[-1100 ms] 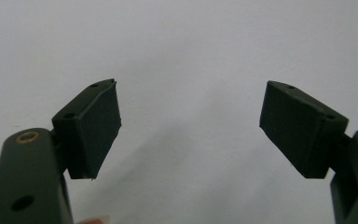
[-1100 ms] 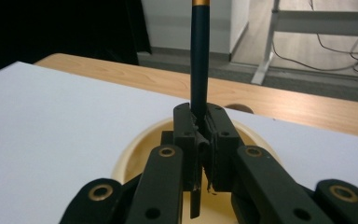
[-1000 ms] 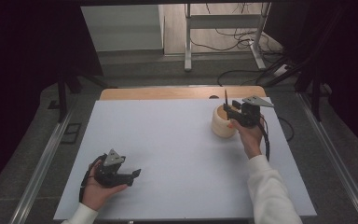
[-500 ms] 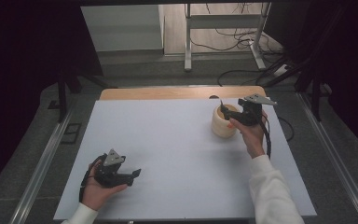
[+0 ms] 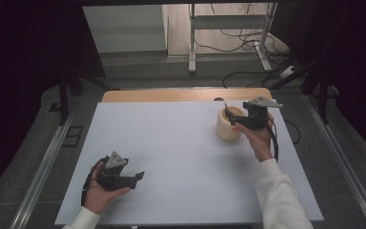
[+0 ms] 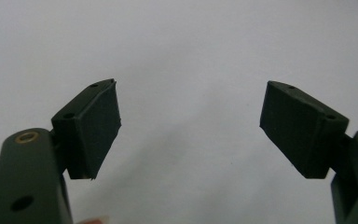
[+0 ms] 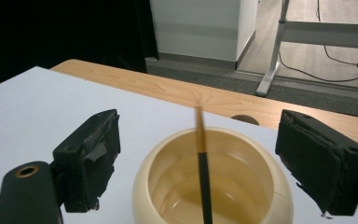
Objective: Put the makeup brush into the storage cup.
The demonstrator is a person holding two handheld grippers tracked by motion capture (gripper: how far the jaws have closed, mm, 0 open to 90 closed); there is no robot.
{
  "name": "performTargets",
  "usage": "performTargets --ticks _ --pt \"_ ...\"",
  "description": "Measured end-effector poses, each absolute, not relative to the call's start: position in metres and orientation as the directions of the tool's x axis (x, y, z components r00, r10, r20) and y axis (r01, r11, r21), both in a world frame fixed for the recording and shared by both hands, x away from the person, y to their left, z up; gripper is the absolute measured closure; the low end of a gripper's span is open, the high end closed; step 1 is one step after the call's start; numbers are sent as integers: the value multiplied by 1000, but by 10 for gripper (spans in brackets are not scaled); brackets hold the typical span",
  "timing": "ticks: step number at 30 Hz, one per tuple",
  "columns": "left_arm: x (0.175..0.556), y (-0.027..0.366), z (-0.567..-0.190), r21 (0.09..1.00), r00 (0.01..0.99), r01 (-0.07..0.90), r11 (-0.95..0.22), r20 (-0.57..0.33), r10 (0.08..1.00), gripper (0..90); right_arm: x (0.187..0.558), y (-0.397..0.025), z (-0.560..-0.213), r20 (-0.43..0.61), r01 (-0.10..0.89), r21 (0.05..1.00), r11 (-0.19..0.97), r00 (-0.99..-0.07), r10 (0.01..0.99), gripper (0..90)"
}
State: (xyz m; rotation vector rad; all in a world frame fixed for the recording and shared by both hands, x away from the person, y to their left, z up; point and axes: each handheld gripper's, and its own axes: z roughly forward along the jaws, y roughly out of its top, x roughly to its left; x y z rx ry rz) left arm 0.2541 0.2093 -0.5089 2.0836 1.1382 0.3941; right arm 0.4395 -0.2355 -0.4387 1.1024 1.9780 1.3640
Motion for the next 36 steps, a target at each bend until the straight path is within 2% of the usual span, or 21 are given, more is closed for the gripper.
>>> performTargets --ticks 17,36 --pt "253 211 -509 719 560 600 -351 -64 826 203 415 -239 -425 -8 319 913 255 -610 792 127" --pt "257 208 -508 719 569 595 -359 -62 820 200 373 -263 -443 3 361 878 315 -662 750 119"
